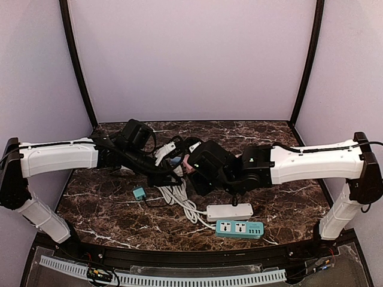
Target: Pull the plug off the socket
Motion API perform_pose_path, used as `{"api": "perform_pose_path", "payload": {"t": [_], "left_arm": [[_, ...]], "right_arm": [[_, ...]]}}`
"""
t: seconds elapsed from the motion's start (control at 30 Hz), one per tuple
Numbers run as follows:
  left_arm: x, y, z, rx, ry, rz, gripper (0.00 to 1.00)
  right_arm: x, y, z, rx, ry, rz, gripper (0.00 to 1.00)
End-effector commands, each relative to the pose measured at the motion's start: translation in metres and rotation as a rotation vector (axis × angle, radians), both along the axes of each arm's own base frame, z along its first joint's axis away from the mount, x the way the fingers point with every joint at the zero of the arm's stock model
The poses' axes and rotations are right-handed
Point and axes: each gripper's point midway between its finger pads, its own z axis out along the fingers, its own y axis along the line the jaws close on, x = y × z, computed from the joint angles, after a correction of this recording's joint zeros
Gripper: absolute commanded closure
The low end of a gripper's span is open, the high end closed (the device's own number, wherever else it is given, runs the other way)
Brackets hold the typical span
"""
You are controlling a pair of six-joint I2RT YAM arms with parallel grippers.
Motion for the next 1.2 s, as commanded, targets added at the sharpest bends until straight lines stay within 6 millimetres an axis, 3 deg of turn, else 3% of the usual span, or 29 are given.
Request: {"api": "perform_pose_path", "payload": {"t": [0.0, 0.5, 0.67, 0.97, 1.17], "left_arm": [[0.008, -0.003, 0.026, -0.067, -0.054, -0.006, 0.99], [0.015, 0.002, 0.024, -0.053, -0.114, 0.035, 0.99], [0.015, 0.003, 0.024, -0.053, -0.119, 0.039, 0.99], [0.021, 0.005, 0.029, -0.060, -0.121, 0.088, 0.99], [0.028, 0.008, 0.032, -0.090, -0.044, 0.217, 0.91]], "right_arm": [[-0.001, 0.001, 0.013, 0.033, -0.007, -0.006, 1.00], [-0.003, 0.013, 0.054, 0.372, 0.117, 0.026, 1.00], [0.003, 0.009, 0.054, 0.376, 0.109, 0.010, 1.00], [0.021, -0.028, 0.050, 0.373, 0.083, -0.097, 1.00], [0.039, -0.070, 0.026, 0.308, 0.079, -0.193, 1.00]]}}
